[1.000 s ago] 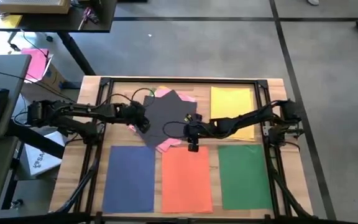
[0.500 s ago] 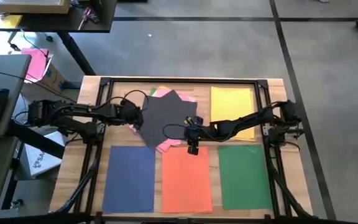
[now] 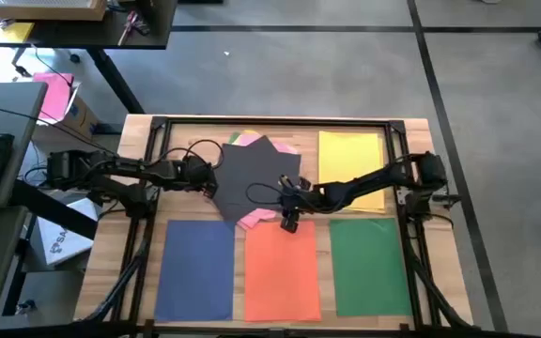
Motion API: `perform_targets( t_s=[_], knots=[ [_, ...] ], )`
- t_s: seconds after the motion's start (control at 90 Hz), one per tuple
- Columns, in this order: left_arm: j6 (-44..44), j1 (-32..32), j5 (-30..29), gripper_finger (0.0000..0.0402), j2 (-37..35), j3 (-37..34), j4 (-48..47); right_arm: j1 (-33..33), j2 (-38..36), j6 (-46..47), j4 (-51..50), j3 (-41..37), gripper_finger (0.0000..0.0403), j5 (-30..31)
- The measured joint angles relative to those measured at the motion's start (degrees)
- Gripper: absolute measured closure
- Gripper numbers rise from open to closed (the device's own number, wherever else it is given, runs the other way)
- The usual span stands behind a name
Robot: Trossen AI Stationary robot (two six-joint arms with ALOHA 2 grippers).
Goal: Organize paper
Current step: Adjust the colored papers
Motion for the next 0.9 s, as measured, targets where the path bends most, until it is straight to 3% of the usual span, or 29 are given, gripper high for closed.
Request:
perform_targets(
  t_s=[0.422, 0.678, 0.9],
  knots=[
    [1.50, -1.28, 8.62, 0.0395, 0.20, -0.15, 10.77, -5.47, -1.18, -6.22, -8.20, 0.07, 0.0254, 1.03],
    [0.53, -5.96, 9.20, 0.0395, 0.36, -0.15, 18.61, -7.99, -2.73, -6.51, -16.77, 0.04, 0.0254, 6.85],
    [3.35, -6.94, 5.38, 0.0395, 0.13, 0.94, 21.48, -7.61, -2.90, -6.27, -14.93, -0.04, 0.0254, 5.19]
  ],
)
